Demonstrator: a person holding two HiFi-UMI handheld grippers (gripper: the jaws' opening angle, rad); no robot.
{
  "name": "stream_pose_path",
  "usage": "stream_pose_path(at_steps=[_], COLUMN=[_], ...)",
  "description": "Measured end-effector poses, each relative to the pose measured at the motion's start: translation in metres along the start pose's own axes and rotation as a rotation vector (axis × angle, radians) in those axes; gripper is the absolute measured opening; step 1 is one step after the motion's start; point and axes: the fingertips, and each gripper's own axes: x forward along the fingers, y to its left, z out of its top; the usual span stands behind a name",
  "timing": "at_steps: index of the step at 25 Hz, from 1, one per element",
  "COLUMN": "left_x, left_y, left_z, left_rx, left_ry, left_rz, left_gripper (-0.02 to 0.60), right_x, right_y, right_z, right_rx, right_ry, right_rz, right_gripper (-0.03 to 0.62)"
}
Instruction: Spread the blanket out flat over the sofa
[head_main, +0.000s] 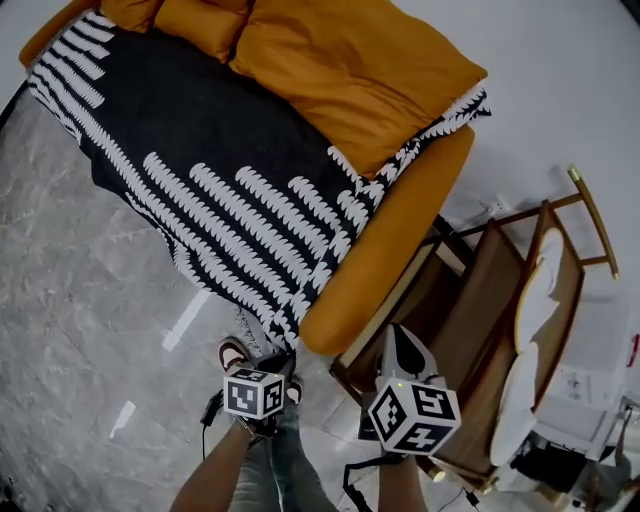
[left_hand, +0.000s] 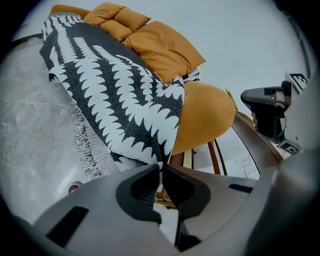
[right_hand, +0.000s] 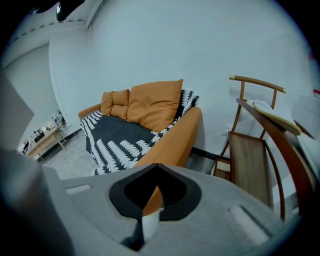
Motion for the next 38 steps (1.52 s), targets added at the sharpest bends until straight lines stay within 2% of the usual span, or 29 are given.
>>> stream_pose_path(at_steps=[5, 7, 11, 15, 19, 24, 27, 30, 38], left_x=[-0.004, -0.006, -0.021, -0.036, -0.060, -0.117, -0.166, -0.223, -0.370], left_y=[0.002, -0.002, -0.008, -0.010, -0.007, -0.029, -0.063, -0.095, -0.169], left_z=[0.003, 0.001, -0.003, 0.001, 0.015, 0.034, 0.057, 0.098, 0.195], left_rx=[-0.022, -0.028, -0.032, -0.049, -0.061, -0.062, -0.049, -0.003, 0.199], left_ry=[-0.006, 0.003, 0.022, 0.000, -0.029, -0.063, -0.140, -0.266, -0.578], left_rz=[-0.026, -0.031, -0.008, 0.000, 0.042, 0.045, 0.047, 0.074, 0.265], left_gripper=[0.019, 0.106, 0.130, 0.146, 0.155, 0.155, 0.155, 0.152, 0.034], right_x=[0.001, -0.002, -0.011, -0.019, -0.023, -0.050, -0.077, -0.101, -0.172], right_y=[0.004, 0.003, 0.003, 0.007, 0.014, 0.035, 0.045, 0.056, 0.073], right_z=[0.008, 0.010, 0.015, 0.023, 0.037, 0.058, 0.070, 0.091, 0.164], right_rx=[-0.024, -0.025, -0.023, -0.032, -0.032, -0.039, -0.063, -0.095, -0.120], right_ry=[-0.009, -0.008, 0.007, -0.001, -0.018, -0.018, -0.013, -0.041, -0.188], right_rz=[0.005, 0.012, 0.018, 0.020, 0.043, 0.052, 0.068, 0.096, 0.155], right_gripper=[0.005, 0.005, 0.005, 0.005, 0.005, 0.005, 0.005, 0.005, 0.005])
